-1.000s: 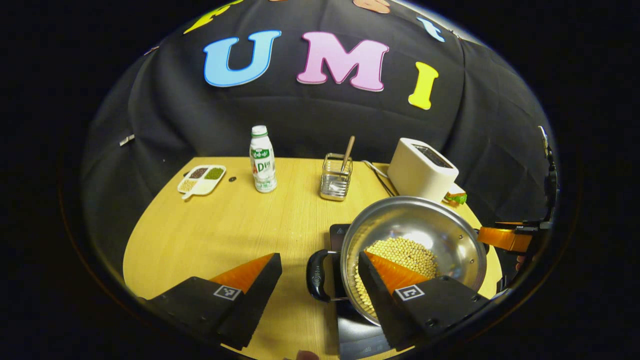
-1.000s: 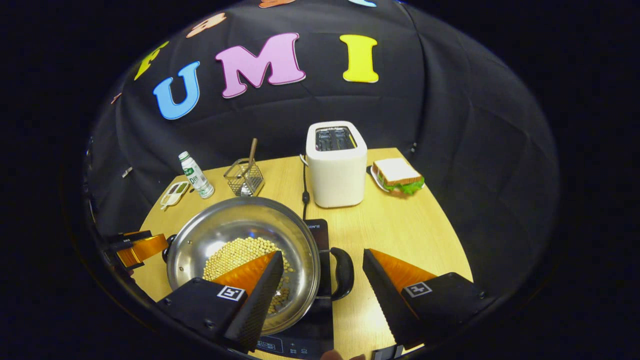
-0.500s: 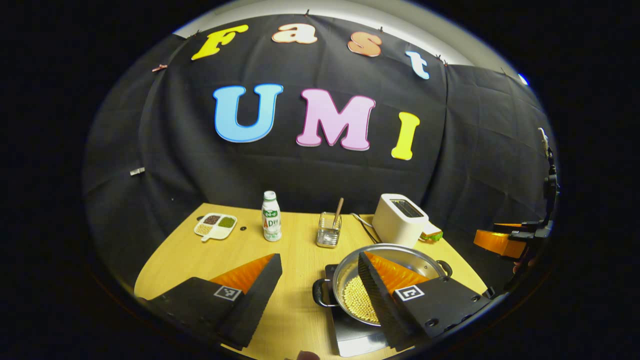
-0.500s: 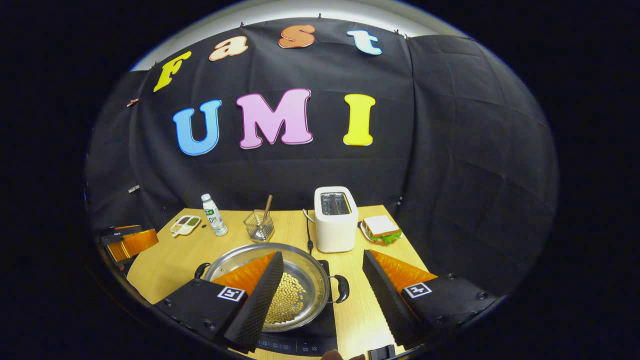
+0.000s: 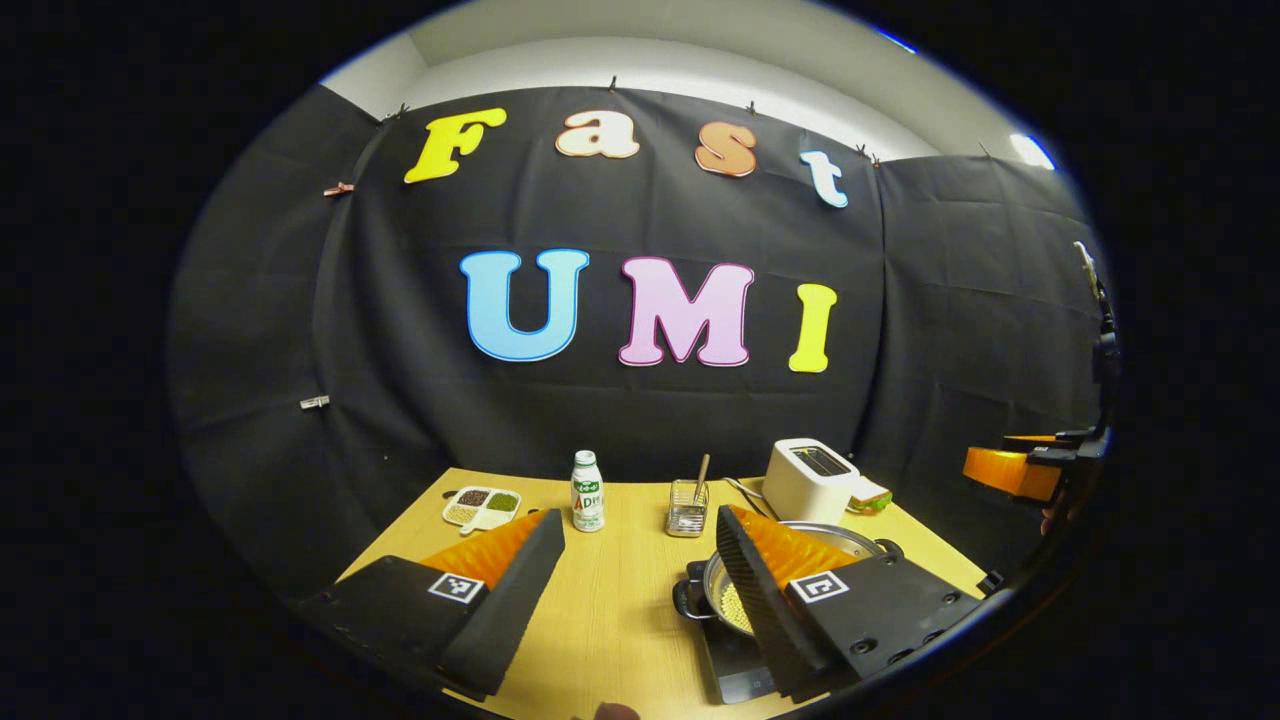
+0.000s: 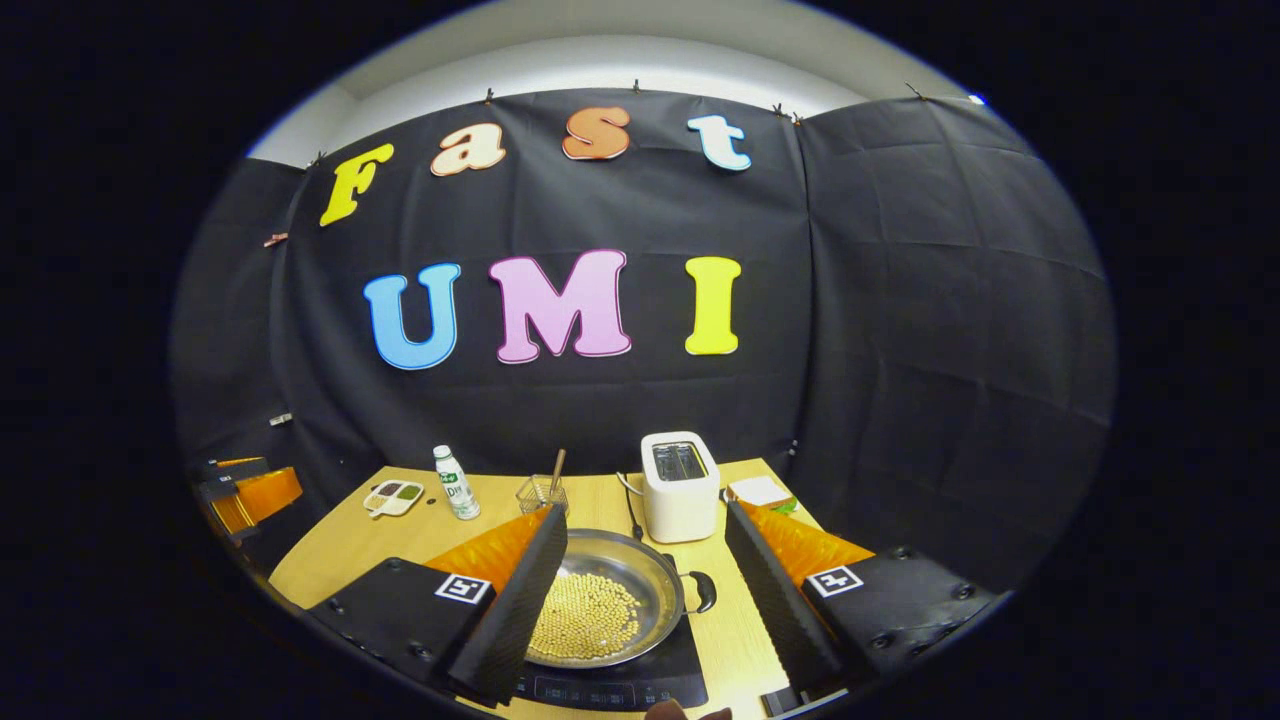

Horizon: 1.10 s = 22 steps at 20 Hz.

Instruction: First push the handle of the pot to place it horizontally, then grasp the pot with both hands and set it on the induction cooktop.

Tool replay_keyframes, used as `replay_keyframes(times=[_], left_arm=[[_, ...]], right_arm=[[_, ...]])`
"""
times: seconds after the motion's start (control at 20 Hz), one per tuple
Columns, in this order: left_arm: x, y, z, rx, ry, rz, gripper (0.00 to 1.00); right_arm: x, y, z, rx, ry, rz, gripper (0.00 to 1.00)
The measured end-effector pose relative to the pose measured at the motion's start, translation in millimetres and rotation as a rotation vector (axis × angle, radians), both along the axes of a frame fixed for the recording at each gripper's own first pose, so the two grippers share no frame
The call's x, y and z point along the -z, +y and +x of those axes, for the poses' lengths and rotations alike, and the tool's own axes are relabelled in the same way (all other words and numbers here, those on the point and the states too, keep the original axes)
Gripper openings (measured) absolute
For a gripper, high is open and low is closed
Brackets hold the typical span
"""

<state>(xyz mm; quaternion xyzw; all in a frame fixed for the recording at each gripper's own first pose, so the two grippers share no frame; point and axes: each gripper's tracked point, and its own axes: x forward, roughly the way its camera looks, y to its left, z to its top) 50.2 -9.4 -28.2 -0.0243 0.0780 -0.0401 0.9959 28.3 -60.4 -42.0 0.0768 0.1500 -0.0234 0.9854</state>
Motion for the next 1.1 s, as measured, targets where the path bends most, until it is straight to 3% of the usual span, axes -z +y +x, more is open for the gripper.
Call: replay_keyframes(times=[0.4,1.1], left_arm=[[2,5,-22,0.008,-0.011,-0.018,0.95],[2,14,-25,-0.006,-0.014,-0.007,0.95]], right_arm=[[-19,12,-20,-0.003,-0.065,-0.021,0.98],[-22,19,-21,-0.015,-0.069,-0.018,0.98]])
